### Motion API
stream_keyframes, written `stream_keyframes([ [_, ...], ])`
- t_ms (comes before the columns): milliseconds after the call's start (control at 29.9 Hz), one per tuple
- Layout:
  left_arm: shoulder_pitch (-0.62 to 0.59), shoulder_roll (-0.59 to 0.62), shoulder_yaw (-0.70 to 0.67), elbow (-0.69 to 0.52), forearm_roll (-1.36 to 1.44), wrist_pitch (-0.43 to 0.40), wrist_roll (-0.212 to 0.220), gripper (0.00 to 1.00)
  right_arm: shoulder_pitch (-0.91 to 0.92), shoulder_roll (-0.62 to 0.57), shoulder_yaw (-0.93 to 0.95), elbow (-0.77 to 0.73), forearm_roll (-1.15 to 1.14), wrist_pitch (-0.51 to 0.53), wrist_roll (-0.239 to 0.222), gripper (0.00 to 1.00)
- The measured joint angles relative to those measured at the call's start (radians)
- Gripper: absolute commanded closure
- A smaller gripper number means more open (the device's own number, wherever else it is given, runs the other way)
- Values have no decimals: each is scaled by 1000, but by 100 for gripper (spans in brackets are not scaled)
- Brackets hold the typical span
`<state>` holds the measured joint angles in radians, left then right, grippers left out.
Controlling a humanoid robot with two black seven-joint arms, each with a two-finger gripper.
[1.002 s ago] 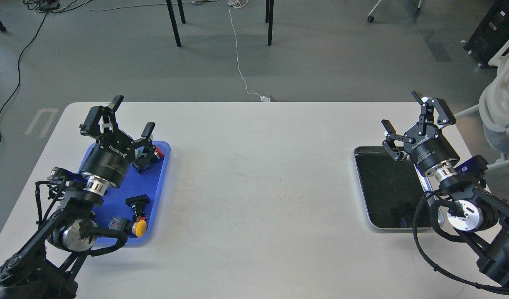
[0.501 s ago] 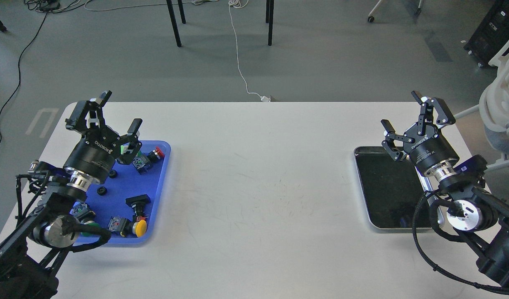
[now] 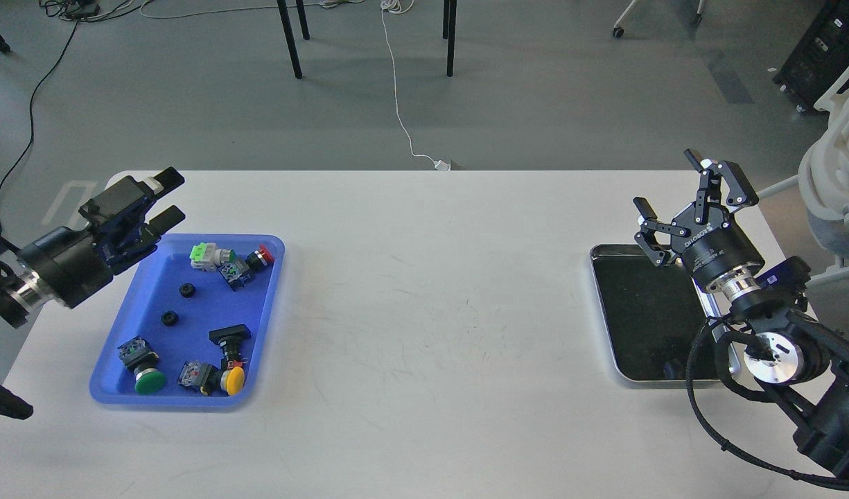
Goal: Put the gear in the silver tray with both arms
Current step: 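Lower the left gripper and grasp a small black gear in the blue tray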
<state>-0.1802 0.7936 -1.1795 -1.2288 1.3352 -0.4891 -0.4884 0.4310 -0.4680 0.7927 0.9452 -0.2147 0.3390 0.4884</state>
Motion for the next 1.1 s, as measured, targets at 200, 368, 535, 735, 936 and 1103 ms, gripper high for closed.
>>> stream_keyframes([
  [200,-10,103,3,10,403,25,0,2,-1,10,-1,0,0,0,0,1],
  [368,-78,122,130,17,653,91,-1,5,1,12,-1,1,0,0,0,1],
  [535,-247,111,396,113,728,142,-1,8,1,11,-1,4,0,0,0,1],
  [735,-439,30,690,326,728,288,0,8,-2,0,2,6,1,1,0,1],
  [936,-480,-16,771,390,663,307,0,8,-2,-2,4,6,2,2,0,1],
  [1103,-481,-53,788,418,649,306,0,14,-2,-2,4,6,2,2,0,1],
])
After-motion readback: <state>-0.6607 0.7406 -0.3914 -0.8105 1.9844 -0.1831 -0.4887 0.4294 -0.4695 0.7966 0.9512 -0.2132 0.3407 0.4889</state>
